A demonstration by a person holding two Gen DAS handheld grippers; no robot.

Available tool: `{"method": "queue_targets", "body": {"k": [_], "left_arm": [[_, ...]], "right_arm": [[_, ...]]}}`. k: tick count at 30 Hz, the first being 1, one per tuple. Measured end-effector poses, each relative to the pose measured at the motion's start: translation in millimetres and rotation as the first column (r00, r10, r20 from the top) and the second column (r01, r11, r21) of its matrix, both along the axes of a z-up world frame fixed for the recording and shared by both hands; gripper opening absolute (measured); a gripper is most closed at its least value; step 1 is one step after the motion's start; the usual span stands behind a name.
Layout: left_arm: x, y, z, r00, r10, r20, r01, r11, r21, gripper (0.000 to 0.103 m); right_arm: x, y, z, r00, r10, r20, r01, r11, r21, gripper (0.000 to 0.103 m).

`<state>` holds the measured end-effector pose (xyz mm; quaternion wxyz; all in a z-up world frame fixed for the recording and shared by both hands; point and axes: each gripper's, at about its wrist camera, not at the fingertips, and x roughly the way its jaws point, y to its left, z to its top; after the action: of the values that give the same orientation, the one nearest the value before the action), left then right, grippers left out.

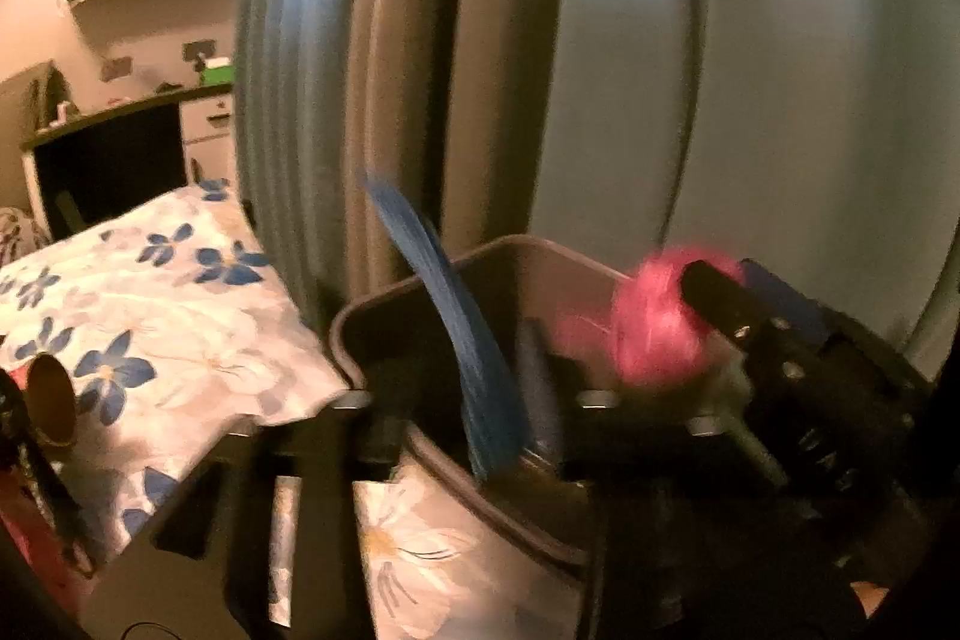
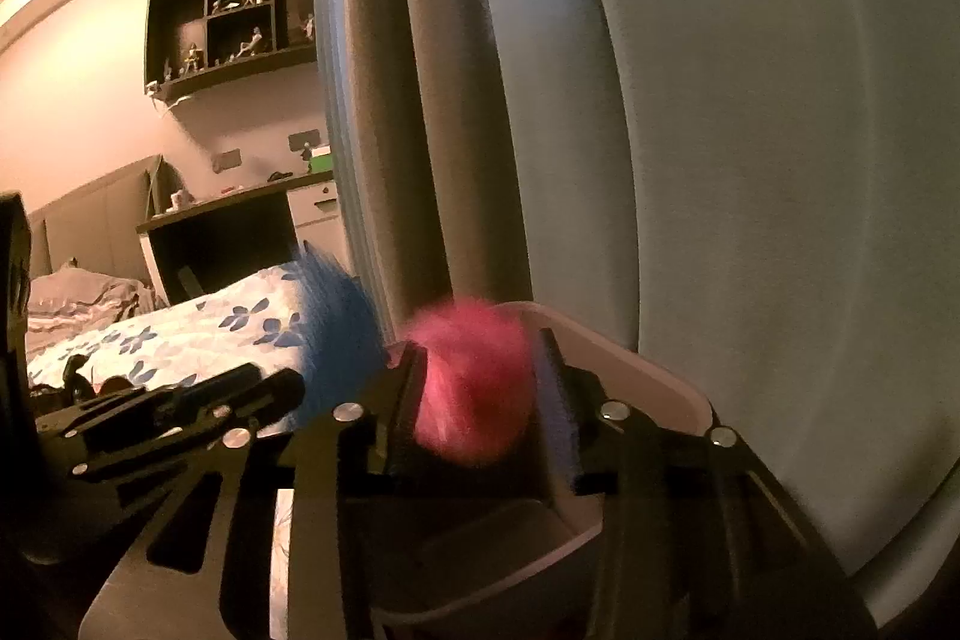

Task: Collect trash
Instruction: 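Open both tools to drop the blue net and pink bag into the bin, then move both open tools back toward the remaining trash on the bed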

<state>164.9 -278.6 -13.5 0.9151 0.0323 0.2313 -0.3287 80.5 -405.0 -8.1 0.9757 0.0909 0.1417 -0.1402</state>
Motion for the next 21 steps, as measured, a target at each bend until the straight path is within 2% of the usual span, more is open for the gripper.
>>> {"method": "queue_targets", "body": {"k": [1, 5, 8, 11, 16, 21], "left_arm": [[0.6, 1.8, -0.4, 1.0, 0.007, -0.004, -0.007, 1.0, -0.008, 0.054], [6.0, 15.4, 1.1, 0.997, 0.079, -0.025, -0.079, 0.997, -0.023, 0.074], [2.4, 29.0, 8.6, 0.99, 0.144, -0.004, -0.144, 0.988, -0.048, 0.087], [-8.4, 40.0, 16.3, 0.98, 0.195, 0.037, -0.193, 0.98, -0.053, 0.094], [-23.8, 55.9, 22.0, 0.971, 0.229, 0.068, -0.226, 0.973, -0.039, 0.097], [-40.2, 78.3, 24.0, 0.958, 0.28, 0.059, -0.278, 0.96, -0.033, 0.097]], "right_arm": [[0.0, -0.5, 0.5, 1.0, -0.001, 0.001, 0.001, 1.0, 0.002, 0.042], [-3.7, -3.5, 3.5, 1.0, -0.018, 0.007, 0.018, 1.0, 0.009, 0.047], [-10.0, -3.2, 7.2, 0.999, -0.031, 0.025, 0.031, 0.999, 0.007, 0.055], [-16.6, -2.1, 10.1, 0.999, -0.034, 0.039, 0.034, 0.999, 0.009, 0.067], [-31.7, 5.6, 14.1, 0.997, -0.043, 0.061, 0.043, 0.999, -0.001, 0.085], [-40.5, 17.5, 14.7, 0.998, -0.028, 0.055, 0.029, 0.999, -0.017, 0.091]]}}
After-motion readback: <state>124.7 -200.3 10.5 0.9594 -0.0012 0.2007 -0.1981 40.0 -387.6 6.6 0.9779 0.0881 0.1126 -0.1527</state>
